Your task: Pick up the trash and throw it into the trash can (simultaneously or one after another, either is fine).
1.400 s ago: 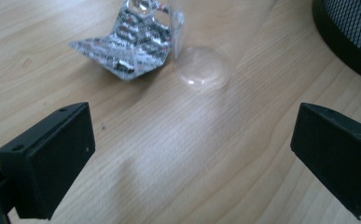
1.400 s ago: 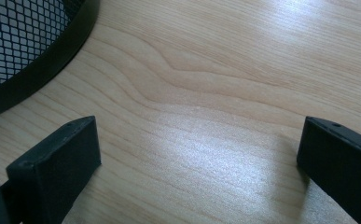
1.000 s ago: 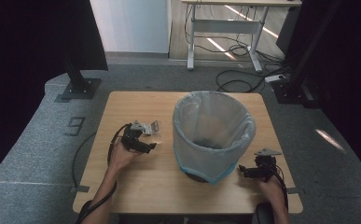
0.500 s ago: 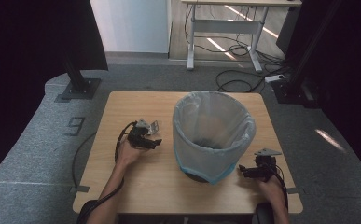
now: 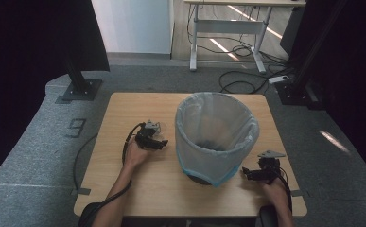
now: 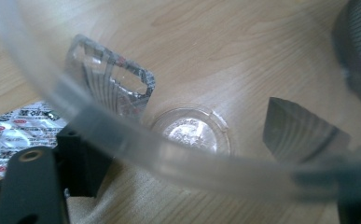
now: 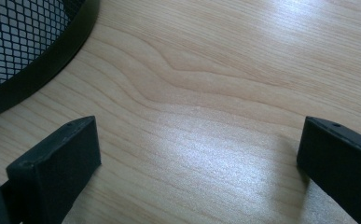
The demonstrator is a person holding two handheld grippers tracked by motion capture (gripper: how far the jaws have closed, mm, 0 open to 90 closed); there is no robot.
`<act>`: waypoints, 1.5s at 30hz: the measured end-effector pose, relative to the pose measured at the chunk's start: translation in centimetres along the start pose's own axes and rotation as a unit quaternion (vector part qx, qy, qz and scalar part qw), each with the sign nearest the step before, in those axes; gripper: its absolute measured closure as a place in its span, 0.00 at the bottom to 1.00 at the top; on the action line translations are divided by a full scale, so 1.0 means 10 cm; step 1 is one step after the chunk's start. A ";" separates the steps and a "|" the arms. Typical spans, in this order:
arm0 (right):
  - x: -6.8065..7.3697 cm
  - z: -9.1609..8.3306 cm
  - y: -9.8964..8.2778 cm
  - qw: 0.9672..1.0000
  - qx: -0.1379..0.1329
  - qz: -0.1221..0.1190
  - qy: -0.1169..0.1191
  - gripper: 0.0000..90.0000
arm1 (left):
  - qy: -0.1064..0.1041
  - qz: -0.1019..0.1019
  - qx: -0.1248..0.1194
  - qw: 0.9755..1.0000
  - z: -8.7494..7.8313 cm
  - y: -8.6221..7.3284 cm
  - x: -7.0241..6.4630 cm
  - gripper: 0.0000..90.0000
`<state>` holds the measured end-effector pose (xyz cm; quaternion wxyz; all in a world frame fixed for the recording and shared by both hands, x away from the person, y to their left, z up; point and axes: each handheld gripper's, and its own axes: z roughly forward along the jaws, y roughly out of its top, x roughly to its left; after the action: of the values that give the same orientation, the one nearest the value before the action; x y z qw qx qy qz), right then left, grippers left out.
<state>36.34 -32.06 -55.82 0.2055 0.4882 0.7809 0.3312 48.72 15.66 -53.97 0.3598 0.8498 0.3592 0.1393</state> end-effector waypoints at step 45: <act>0.00 0.00 0.00 1.000 0.001 -0.001 0.000 0.00 | -0.015 0.014 -0.016 1.000 -0.59 0.34 0.05 0.45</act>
<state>36.38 -32.01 -55.80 0.2058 0.4880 0.7812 0.3305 47.89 17.36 -47.44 0.3766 0.8508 0.3398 0.1370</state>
